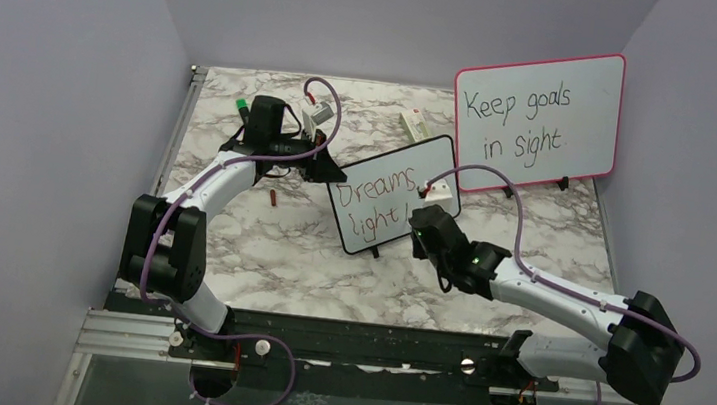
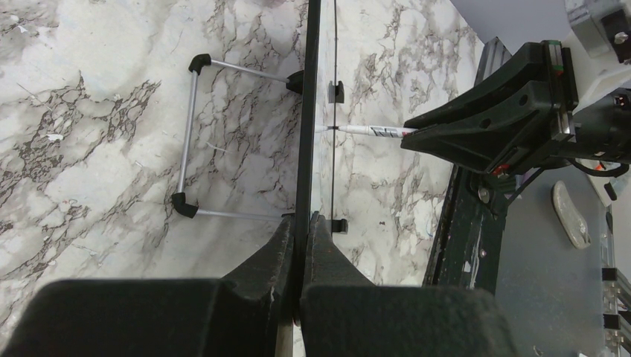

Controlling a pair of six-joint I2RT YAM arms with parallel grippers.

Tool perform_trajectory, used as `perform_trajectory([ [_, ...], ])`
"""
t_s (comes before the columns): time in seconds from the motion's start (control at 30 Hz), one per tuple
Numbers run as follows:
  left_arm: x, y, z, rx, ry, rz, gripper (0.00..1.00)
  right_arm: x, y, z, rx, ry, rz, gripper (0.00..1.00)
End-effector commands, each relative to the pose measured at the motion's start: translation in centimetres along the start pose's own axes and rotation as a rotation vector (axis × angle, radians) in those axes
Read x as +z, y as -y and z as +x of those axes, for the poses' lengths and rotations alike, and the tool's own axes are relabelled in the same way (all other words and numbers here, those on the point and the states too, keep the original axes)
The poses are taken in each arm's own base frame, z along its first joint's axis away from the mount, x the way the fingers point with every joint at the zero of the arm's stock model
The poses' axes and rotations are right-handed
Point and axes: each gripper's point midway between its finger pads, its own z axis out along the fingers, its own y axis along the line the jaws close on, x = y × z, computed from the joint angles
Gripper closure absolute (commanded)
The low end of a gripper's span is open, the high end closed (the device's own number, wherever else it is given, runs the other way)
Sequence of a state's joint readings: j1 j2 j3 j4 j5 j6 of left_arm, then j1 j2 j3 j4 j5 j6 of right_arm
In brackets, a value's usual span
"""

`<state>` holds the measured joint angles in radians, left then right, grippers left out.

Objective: Write a sentence on the whiteboard

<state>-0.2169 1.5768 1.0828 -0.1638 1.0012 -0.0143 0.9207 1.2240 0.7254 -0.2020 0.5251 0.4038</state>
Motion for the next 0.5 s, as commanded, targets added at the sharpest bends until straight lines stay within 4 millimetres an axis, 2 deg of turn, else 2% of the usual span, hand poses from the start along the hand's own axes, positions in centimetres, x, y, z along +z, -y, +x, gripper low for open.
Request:
perform_trajectory([
  [0.0,0.9,-4.1,7.0,-0.11,-0.183,-0.185,1.0,0.1,0.2,2.4,-0.005,-0.084,-0.014,0.99],
  [0.2,0.9,-4.1,7.0,-0.11,-0.182,-0.183,1.0,-0.1,0.2,2.3,-0.005,-0.087,-0.017,0.99],
  [0.47,0.9,-4.1,7.0,-0.11,-0.183,-0.185,1.0,-1.2,0.3,-1.5,0.037,0.047,-0.021,0.99],
])
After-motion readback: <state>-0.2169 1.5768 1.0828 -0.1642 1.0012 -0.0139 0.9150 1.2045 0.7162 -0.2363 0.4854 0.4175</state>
